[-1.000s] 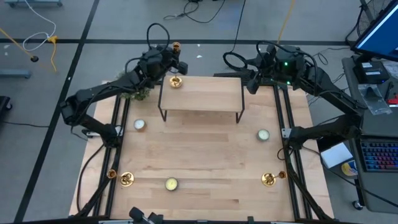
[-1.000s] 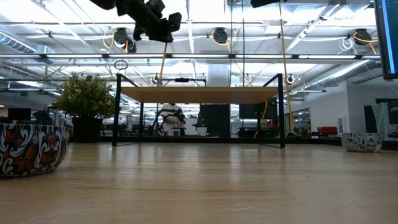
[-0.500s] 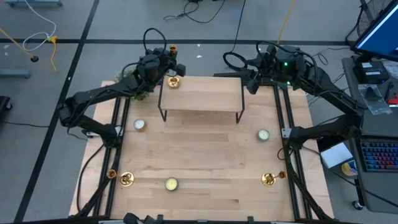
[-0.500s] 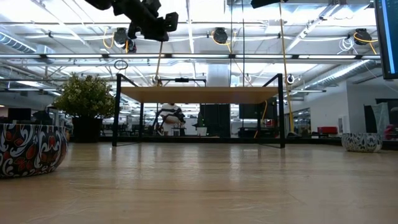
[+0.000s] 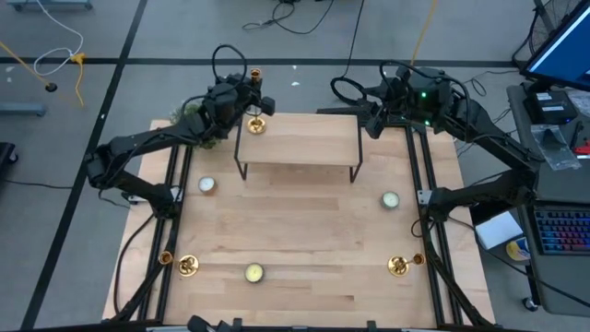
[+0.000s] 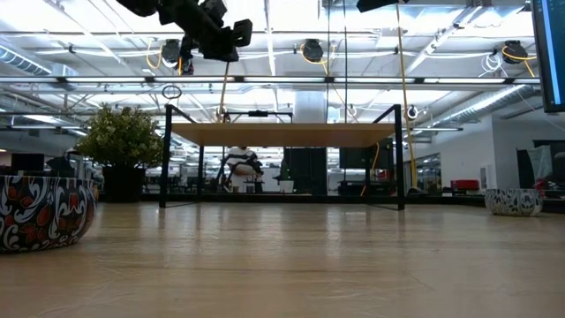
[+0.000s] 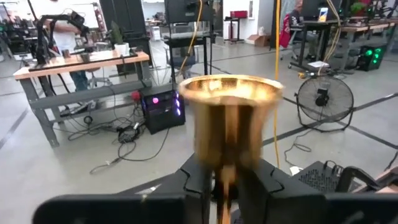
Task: Pick & Place candle stick holders
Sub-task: Put the top gold candle holder on the shelf
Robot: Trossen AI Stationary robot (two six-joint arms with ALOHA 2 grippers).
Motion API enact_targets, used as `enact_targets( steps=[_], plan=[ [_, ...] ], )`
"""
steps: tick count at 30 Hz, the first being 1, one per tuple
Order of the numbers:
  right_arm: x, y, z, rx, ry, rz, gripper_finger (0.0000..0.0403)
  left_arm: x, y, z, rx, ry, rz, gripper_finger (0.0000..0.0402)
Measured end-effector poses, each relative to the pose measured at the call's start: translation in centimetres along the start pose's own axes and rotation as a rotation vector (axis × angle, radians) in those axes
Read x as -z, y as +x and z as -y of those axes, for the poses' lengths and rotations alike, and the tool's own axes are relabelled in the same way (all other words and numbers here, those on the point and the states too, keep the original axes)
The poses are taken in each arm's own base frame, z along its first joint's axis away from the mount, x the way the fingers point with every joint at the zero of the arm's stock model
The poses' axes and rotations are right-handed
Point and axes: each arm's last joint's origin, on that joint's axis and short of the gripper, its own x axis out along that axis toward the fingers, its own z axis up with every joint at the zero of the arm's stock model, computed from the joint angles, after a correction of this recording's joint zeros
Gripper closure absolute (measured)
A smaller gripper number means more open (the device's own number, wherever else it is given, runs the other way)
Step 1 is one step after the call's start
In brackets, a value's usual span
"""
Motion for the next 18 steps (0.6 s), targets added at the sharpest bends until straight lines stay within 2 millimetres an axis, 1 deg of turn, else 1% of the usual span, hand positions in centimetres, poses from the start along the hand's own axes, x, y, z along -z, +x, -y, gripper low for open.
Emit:
enact_targets(
  steps=[4, 8, 18],
  plan=[
    [0.0, 0.0, 0.0, 0.0, 0.0, 0.0, 0.0289, 0.46, 0.05, 0.02, -0.001, 0.01, -0.014, 0.0347],
    [-0.01, 0.0, -0.01, -0.003, 0.0, 0.001, 0.0289, 0.44, 0.05, 0.02, -0.001, 0.02, -0.012, 0.0353],
    [-0.01, 0.0, -0.01, -0.004, 0.0, 0.001, 0.0289, 0.39, 0.05, 0.02, -0.001, 0.067, -0.007, 0.0353]
  ],
)
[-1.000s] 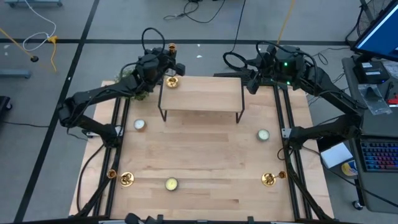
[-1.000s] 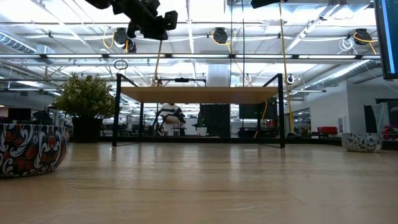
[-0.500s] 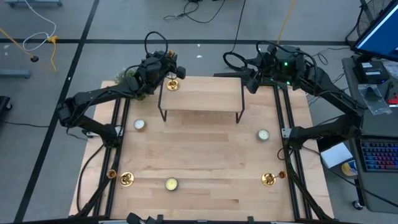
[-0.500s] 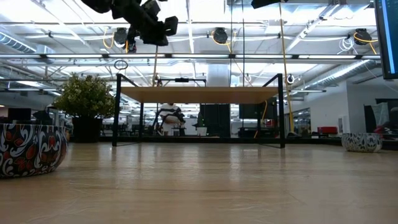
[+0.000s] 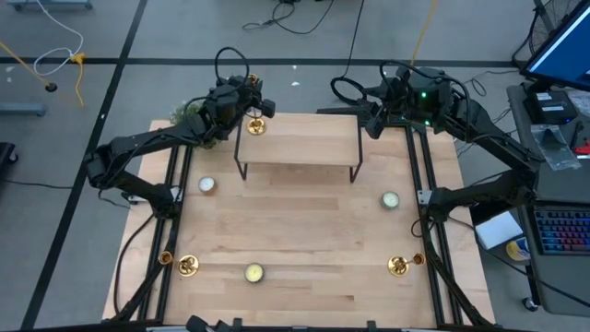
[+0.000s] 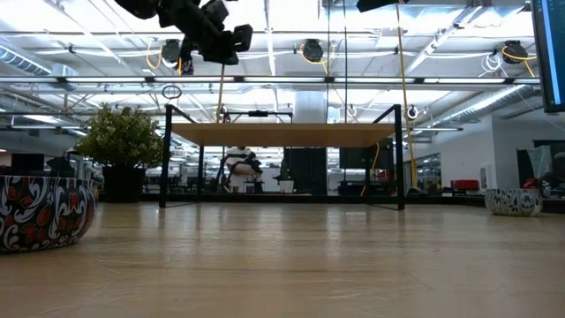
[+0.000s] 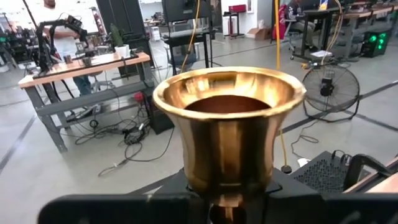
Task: Pick & Place candle stick holders
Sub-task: Put the top gold candle holder on the shelf
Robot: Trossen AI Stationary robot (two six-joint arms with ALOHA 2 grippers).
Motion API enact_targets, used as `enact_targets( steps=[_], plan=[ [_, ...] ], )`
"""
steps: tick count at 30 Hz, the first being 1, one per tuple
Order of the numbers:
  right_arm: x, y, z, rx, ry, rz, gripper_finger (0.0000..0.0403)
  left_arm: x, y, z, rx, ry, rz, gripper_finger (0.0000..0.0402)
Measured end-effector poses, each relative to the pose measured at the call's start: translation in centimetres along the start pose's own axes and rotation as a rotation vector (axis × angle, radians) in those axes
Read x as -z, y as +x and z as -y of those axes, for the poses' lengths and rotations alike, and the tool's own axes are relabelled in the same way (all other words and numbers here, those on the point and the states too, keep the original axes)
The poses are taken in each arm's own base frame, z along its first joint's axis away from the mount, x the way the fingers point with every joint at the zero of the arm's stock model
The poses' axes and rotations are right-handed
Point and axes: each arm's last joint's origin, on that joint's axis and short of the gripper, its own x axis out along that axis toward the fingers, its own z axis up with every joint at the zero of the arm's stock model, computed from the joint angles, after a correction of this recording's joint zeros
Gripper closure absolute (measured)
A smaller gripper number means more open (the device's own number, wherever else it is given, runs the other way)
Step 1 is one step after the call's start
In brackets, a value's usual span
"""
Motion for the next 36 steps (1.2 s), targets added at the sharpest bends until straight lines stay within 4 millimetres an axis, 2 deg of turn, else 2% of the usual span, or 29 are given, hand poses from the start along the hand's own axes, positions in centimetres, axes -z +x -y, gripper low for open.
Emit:
enact_targets(
  steps=[7, 22, 28, 36],
  plan=[
    [0.0, 0.0, 0.0, 0.0, 0.0, 0.0, 0.0289, 0.0, 0.0, -0.1, -0.022, 0.01, 0.0, 0.0343],
    [0.0, 0.0, 0.0, 0.0, 0.006, 0.001, 0.0289, -0.1, -0.1, -0.2, -0.057, 0.02, -0.002, 0.0232],
    [-0.1, 0.0, 0.0, 0.001, 0.006, 0.006, 0.0289, -1.2, -1.5, -0.8, -0.05, 0.058, 0.021, 0.02],
    [-0.2, 0.0, 0.0, 0.005, 0.004, 0.025, 0.0289, -2.8, -4.5, -1.3, -0.004, 0.046, 0.044, 0.0181]
  ],
)
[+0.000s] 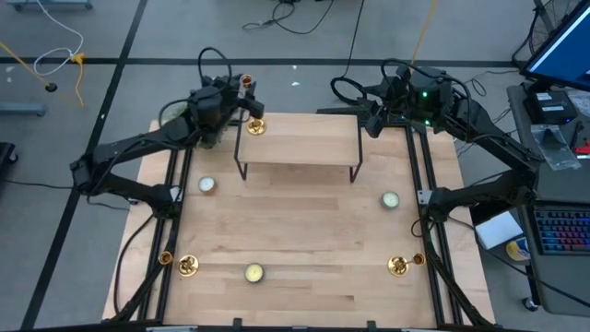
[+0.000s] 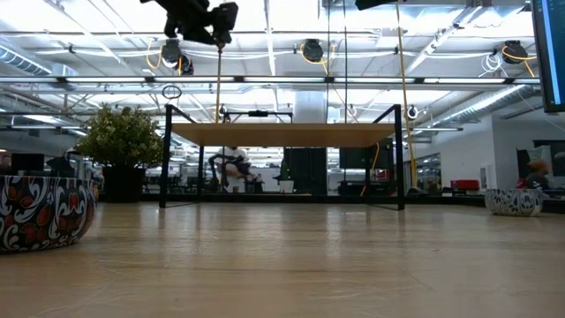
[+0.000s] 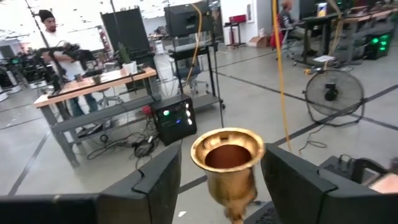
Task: Pick & Place candle stick holders
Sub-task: Put the top gold candle holder on the shelf, then put the left gold candle holder on the shelf
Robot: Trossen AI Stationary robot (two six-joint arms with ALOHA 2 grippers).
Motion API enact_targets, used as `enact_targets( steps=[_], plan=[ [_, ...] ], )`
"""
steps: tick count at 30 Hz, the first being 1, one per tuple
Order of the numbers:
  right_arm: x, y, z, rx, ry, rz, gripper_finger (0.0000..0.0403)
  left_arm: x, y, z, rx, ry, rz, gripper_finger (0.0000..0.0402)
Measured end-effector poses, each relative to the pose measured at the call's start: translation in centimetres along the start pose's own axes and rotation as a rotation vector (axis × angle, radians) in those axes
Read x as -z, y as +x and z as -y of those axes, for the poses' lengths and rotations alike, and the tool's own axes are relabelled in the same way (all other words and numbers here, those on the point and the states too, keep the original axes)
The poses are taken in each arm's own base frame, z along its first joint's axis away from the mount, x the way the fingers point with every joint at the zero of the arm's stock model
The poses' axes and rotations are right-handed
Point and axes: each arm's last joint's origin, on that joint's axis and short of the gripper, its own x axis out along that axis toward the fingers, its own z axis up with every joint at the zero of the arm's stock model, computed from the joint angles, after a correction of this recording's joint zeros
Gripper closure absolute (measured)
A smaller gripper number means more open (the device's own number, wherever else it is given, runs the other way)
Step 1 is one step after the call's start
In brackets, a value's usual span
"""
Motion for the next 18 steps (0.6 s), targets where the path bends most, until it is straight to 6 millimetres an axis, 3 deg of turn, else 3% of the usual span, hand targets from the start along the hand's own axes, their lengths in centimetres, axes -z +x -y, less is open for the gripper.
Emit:
enact_targets(
  steps=[10, 18],
  plan=[
    [0.0, 0.0, 0.0, 0.0, -0.003, 0.002, 0.0289, -1.8, -5.4, -0.1, 0.148, -0.03, 0.009, 0.0183],
    [0.0, 0.0, 0.0, 0.0, -0.003, 0.002, 0.0289, -0.9, -10.7, 1.2, 0.373, -0.013, -0.126, 0.0183]
  ],
)
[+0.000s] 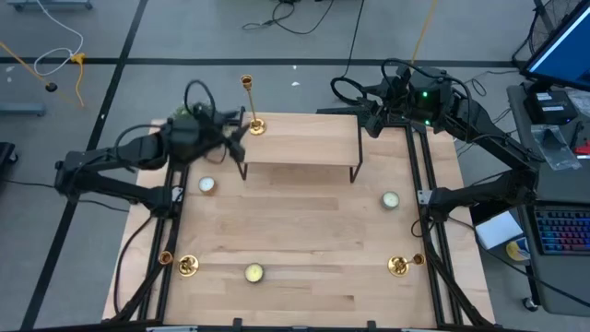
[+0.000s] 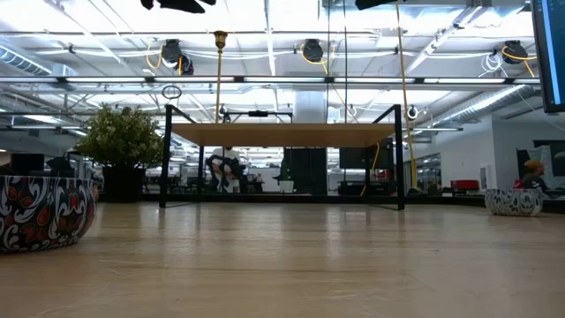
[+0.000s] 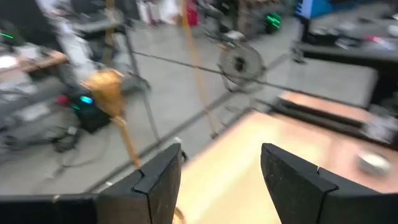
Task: Pick & Place candle stick holders
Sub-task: Put the left gold candle holder on the shelf
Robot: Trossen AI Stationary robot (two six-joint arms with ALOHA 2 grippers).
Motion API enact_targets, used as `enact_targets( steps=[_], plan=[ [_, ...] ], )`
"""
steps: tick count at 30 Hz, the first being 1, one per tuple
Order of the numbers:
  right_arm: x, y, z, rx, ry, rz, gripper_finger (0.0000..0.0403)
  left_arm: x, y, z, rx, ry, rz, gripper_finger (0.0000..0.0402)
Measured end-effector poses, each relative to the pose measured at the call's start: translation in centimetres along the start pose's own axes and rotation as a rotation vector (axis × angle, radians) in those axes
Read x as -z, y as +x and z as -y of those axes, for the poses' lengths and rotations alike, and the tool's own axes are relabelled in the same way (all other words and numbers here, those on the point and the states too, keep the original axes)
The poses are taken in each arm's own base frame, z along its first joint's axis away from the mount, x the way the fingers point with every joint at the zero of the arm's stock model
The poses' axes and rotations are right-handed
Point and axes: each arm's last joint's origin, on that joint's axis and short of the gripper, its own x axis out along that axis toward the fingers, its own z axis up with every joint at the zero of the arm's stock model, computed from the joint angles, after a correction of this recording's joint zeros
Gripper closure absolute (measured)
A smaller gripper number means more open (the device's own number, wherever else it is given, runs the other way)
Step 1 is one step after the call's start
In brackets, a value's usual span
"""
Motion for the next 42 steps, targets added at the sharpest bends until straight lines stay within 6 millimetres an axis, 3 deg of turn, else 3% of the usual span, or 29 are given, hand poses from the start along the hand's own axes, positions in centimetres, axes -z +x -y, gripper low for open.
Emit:
enact_targets(
  steps=[10, 18, 24, 31, 38, 42],
  plan=[
    [0.1, 0.0, 0.0, -0.006, 0.029, -0.008, 0.0289, 1.7, -3.9, 3.0, 0.223, -0.058, -0.123, 0.0183],
    [0.1, 0.0, -0.1, -0.006, 0.034, -0.01, 0.0289, 3.0, -7.1, 2.6, 0.363, -0.233, -0.295, 0.0183],
    [0.1, 0.0, 0.0, -0.006, 0.038, -0.007, 0.0289, 3.7, -8.6, 2.2, 0.507, -0.491, -0.524, 0.0183],
    [0.1, 0.0, 0.0, -0.006, 0.038, -0.006, 0.0289, 4.4, -9.4, 3.3, 0.616, -0.716, -0.867, 0.0183],
    [0.1, 0.0, 0.0, -0.006, 0.027, -0.007, 0.0289, 4.9, -10.8, 4.4, 0.624, -0.911, -1.24, 0.0183],
    [0.2, 0.0, -0.1, -0.009, 0.025, -0.019, 0.0289, 4.0, -11.8, 4.1, 0.592, -0.986, -1.352, 0.0183]
  ],
)
